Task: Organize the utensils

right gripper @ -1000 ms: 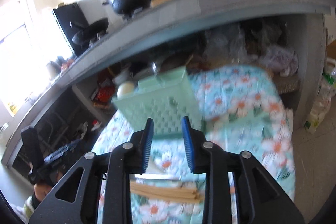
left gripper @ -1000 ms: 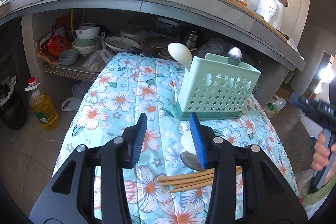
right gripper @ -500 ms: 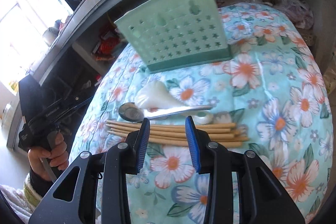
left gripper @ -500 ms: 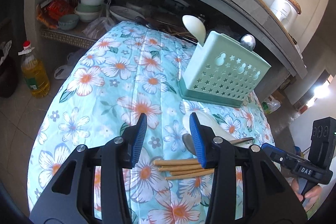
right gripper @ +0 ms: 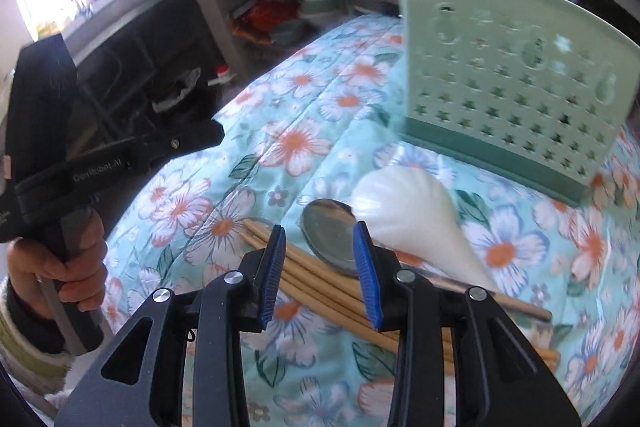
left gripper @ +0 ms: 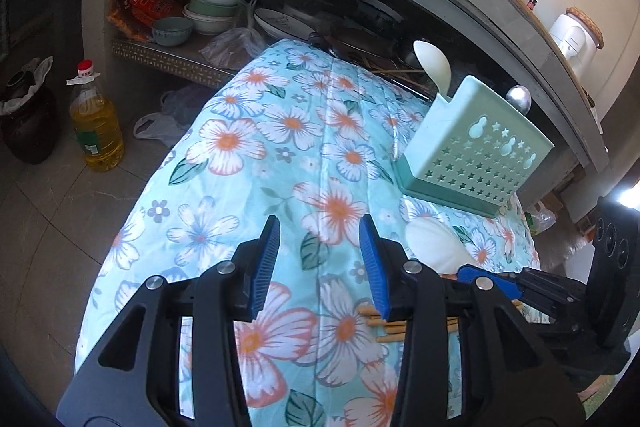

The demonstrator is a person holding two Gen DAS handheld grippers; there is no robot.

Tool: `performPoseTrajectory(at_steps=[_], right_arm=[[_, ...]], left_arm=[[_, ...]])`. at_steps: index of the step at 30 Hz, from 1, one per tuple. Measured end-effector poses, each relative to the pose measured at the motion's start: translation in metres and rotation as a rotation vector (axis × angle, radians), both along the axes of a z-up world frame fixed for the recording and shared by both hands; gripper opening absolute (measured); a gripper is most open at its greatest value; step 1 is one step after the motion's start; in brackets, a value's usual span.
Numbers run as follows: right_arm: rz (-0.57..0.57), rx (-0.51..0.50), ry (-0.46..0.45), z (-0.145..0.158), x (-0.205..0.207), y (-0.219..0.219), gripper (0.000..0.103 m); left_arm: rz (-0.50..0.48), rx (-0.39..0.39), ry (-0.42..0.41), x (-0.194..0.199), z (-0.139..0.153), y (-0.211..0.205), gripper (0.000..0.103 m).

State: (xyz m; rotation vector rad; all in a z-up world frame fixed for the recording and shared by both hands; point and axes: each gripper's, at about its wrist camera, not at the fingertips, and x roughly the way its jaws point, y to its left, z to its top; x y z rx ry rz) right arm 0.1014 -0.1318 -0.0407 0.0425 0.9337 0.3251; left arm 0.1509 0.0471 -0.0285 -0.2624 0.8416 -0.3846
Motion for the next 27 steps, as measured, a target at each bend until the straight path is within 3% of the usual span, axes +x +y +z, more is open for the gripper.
performPoseTrajectory(at_steps=[5,11,16,27], right_arm=[[-0.002,-0.138,-0.016,-0.01,0.008,0.019,0.034],[0.004,-0.3,-0.035,-0.022,0.012,0.039,0.023],[-0.017,-0.376,-0.062,-0.026,0.01,0.045,0.012],[-0.066,-0.271,-0.151,0.011,-0.015,0.024,0.007]], left_arm=[[0.009,-0.012,0.006,0.003,-0.004,0.007,0.038],[0.008,-0.021,0.008,0.004,-0.006,0.01,0.038],[0.01,-0.02,0.007,0.004,-0.005,0.01,0.038],[0.001,-0.009,-0.018,0.001,0.004,0.003,0.038]])
